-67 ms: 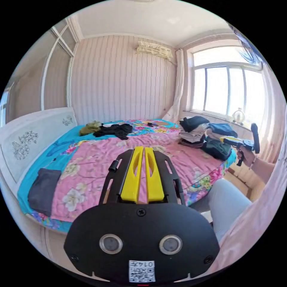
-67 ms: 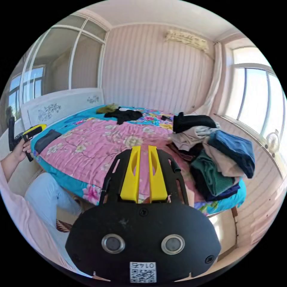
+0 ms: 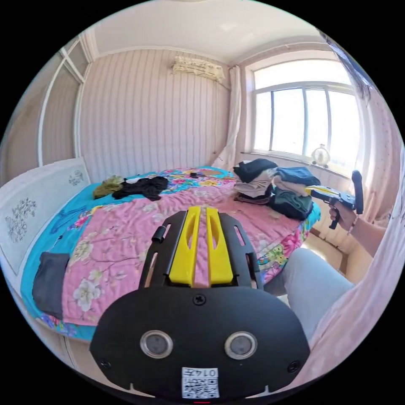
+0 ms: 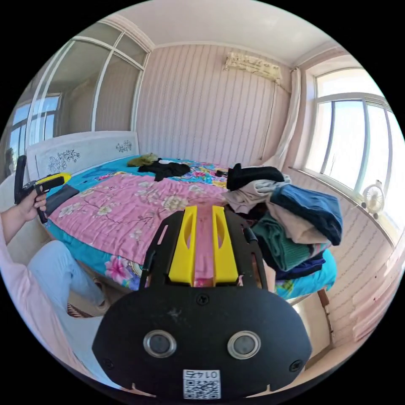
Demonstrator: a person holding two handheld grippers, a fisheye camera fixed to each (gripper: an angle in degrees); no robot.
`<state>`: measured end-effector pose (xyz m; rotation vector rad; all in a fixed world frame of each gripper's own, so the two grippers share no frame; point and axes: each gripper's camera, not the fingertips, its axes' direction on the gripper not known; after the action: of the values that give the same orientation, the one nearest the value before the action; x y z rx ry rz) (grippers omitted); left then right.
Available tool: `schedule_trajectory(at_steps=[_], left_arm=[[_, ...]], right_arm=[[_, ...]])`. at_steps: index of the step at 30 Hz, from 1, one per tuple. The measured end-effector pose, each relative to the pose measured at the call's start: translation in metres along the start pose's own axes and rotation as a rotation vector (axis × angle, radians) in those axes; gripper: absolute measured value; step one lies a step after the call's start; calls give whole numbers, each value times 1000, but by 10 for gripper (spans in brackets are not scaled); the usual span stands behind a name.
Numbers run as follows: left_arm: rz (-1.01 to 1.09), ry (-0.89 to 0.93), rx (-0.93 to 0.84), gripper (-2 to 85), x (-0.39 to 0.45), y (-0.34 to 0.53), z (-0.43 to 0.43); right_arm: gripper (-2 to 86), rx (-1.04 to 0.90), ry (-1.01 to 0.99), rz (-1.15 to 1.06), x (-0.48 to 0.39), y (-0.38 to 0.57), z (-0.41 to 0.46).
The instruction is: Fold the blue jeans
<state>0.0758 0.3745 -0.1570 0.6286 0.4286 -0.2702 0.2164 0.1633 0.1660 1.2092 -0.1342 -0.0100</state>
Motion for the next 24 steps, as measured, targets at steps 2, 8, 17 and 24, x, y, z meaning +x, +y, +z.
schedule_trajectory(at_steps=[2,8,17,24], left_arm=[[61,93,-2,72,50,-15,39],[107,489,-18,112,185,-63,188],[260,494,-143,147,348,-128,442],[250,514,-266,141,437,-167,640]], right_arm=[[93,-17,74,40,35,20,-24],[165,-102,142,226,141,51,-52],[176,-120,155,144,224,-21,-10],[134,-319,218,59,258,-73,57]])
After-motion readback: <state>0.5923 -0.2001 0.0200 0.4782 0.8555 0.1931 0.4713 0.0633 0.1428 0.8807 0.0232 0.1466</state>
